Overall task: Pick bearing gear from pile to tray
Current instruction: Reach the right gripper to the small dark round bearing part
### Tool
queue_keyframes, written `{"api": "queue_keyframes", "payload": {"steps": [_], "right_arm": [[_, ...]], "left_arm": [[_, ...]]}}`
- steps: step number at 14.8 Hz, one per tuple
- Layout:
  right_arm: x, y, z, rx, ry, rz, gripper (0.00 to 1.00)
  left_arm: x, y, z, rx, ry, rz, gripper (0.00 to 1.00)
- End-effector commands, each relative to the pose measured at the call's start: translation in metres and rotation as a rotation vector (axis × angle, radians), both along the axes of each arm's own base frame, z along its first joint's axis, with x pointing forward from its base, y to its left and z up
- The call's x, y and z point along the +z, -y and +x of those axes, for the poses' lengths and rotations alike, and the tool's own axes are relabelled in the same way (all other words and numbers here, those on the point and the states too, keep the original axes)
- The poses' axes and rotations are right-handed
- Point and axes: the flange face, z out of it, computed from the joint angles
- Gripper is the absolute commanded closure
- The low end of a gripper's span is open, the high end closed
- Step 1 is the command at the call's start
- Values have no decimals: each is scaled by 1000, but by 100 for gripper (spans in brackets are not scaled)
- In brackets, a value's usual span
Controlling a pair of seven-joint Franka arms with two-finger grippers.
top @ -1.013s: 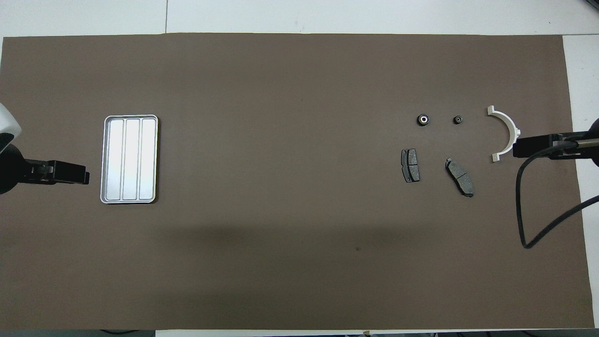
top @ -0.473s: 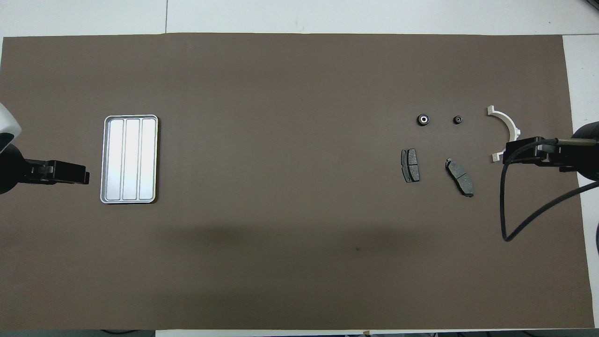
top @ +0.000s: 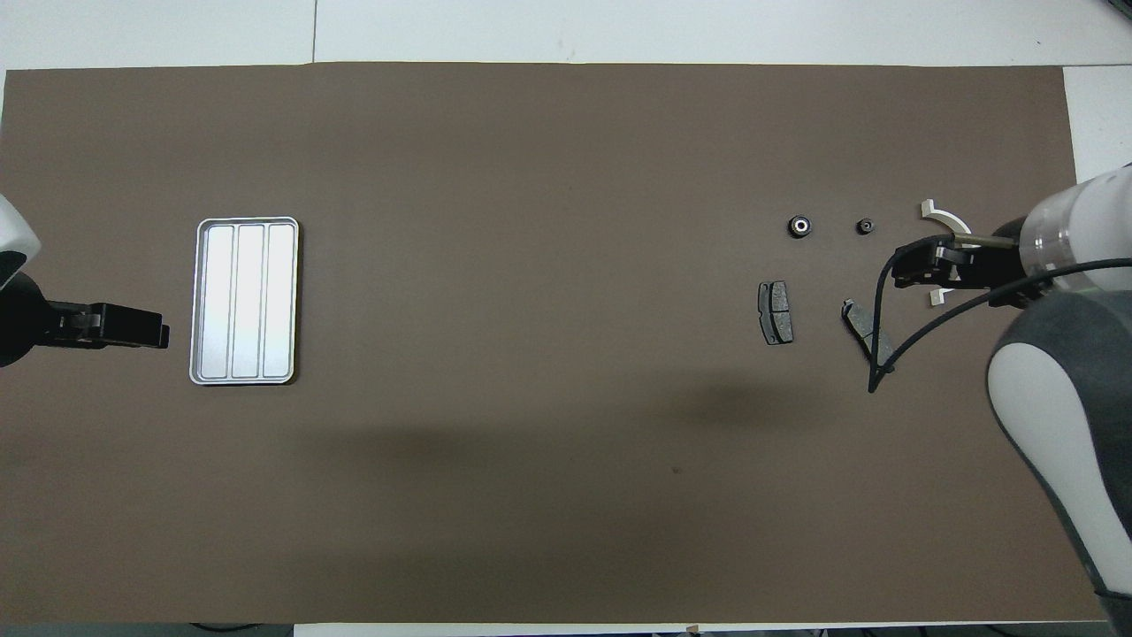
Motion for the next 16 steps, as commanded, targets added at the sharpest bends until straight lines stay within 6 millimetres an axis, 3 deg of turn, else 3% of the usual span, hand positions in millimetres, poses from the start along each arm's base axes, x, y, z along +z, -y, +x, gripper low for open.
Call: {"api": "queue_keyframes", "payload": {"steps": [1, 6, 9, 16], "right_arm": [[-44, -1, 25, -67, -3, -20, 0], [-127, -18, 64, -223, 23, -7, 0], [-162, -29, 78, -177, 46, -37, 0], [-209, -27, 101, -200, 79, -21, 0]], "left_arm": [[2, -1, -1, -4, -2, -14, 0], [2, -1, -1, -4, -2, -14, 0], [2, -1, -1, -4, -2, -14, 0], [2, -1, -1, -4, -1, -14, 0]]}}
